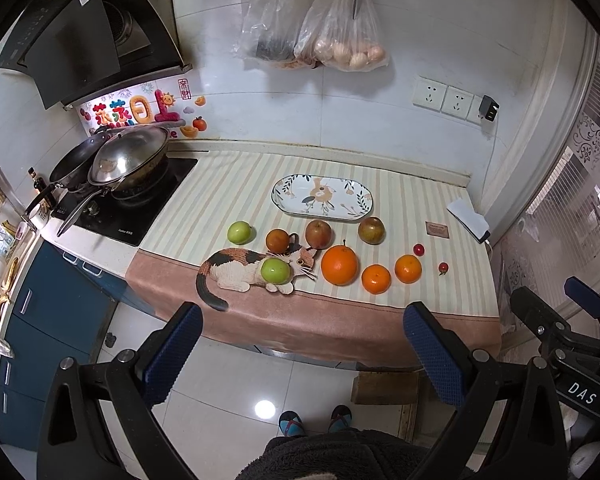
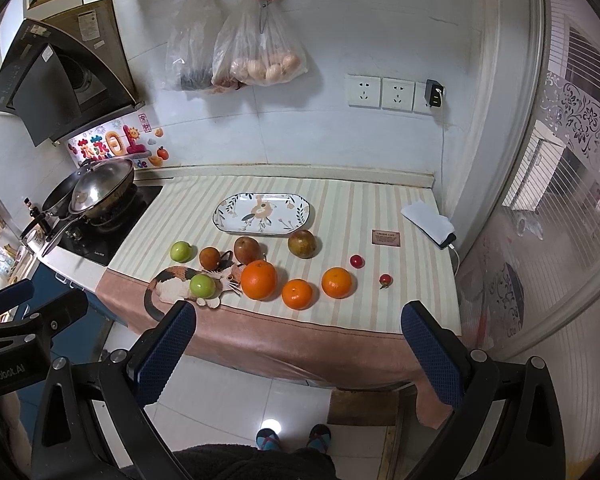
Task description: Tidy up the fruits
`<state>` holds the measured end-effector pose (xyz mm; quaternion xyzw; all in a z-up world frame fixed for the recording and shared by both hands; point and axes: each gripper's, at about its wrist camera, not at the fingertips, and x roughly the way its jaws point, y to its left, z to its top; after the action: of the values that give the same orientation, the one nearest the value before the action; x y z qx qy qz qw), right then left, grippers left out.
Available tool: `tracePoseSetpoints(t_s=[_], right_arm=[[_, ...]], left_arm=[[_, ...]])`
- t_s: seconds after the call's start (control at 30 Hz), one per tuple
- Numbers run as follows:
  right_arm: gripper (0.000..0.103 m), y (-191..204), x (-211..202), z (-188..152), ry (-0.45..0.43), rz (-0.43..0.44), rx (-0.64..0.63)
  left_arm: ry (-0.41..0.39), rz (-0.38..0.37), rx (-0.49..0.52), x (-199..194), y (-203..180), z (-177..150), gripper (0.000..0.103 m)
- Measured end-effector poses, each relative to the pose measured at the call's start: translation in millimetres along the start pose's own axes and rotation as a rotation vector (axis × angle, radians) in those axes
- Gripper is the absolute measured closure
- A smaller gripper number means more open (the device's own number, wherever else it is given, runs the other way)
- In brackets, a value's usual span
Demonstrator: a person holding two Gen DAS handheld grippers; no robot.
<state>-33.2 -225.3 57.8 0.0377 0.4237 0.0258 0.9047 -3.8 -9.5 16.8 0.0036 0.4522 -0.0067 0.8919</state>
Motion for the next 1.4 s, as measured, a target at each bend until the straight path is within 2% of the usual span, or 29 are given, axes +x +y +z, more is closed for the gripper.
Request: tracePoseSetpoints(t_s=[0.43,0.57,0.67,0.87,1.07,1.23,1.4], right_arm=[[0.000,-4.4,4.0,2.8,0.001,0.018,0.006],[0.000,-15.6,14.8,4.3,-0.005,0.028,0.035],[0.000,-31.0,40.7,8.6,0.026,0.061,0.094],[0.000,-57.0,120.8,12.9,0.145,0.149,0.168],[0.000,-49.8,217.0,11.3,0.283,0.217,0.146],[0.000,-24.9,289.1,7.7,0.395,0.255,0.143],[0.000,11.6,358.4,1.7,0.517,0.273,0.151]], left_arm=[[-0.002,-0.002,-0.003,-0.2,1.5,-2.6,0.000],[0.000,0.004,-0.031,5.2,0.1,4.6,0.000],[0.015,0.027,-0.054,27.1,-2.9,9.7,0.000],[0.083,0.141,-0.060,92.9,-10.8,17.1,0.000],[0.198,0.215,-0.130,163.8,20.9,15.2,0.000],[0.319,0.195,-0.227,223.3,60.7,16.6,0.000],[0.479,0.070,-0.345,294.2,94.2,19.7,0.004]])
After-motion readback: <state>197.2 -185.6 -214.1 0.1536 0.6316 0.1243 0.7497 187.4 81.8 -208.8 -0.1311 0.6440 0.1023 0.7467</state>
